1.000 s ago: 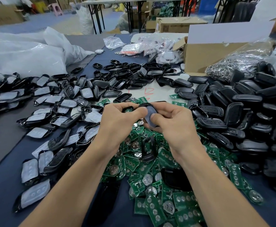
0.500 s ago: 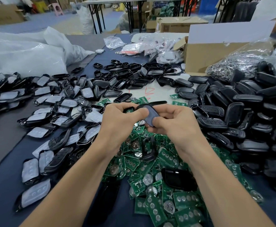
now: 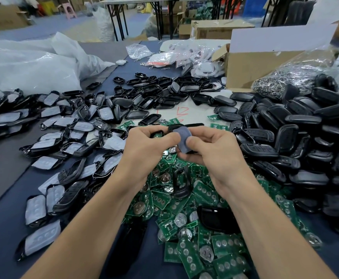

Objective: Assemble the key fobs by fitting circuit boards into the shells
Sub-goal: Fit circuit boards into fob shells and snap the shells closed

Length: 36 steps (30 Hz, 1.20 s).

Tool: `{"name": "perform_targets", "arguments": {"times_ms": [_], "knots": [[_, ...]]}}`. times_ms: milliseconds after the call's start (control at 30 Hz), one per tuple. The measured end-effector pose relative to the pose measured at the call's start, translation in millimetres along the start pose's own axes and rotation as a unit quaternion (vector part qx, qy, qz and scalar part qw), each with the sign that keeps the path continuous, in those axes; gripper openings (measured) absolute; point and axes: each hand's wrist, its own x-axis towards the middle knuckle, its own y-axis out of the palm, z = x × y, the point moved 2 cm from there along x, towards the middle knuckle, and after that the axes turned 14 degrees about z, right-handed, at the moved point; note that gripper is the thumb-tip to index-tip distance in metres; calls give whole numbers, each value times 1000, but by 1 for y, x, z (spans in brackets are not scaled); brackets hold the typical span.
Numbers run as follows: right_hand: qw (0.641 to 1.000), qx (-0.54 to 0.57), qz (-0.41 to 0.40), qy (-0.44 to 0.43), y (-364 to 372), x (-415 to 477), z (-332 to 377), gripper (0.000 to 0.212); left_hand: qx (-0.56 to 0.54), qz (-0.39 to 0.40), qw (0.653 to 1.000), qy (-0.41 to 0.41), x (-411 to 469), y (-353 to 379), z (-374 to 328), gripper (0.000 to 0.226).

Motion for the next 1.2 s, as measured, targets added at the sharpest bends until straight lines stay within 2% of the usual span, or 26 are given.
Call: {"name": "perform_targets", "arguments": {"times_ms": [233, 400, 700, 800, 900, 967, 1067, 1133, 1200], "knots": [[1000, -22, 6, -5, 1, -1, 0, 26, 25, -10, 1000, -6, 0, 4, 0, 29], [1000, -21, 9, -5, 4, -1, -2, 31, 17, -28, 999, -14, -1, 6, 0, 16], [1000, -22, -8, -16, 1, 0, 1, 30, -25, 41, 999, -23, 2, -1, 2, 7], [997, -60, -21, -38, 0, -2, 2, 27, 9, 13, 1000, 3, 0, 1, 1, 19], [990, -117, -27, -73, 1, -4, 4, 24, 50, -30, 997, 52, -2, 2, -6, 10], [988, -121, -30, -95, 2, -5, 6, 20, 110, -43, 988, 99, -4, 1, -12, 20], [969, -180, -90, -144, 1, -5, 6, 31, 212, -46, 963, 163, -11, 1, -16, 24], [950, -232, -113, -177, 2, -8, 7, 36, 278, -74, 935, 205, -18, 3, -17, 17], [948, -234, -101, -189, 3, -9, 8, 35, 344, -111, 897, 253, -22, 4, -18, 17]]}}
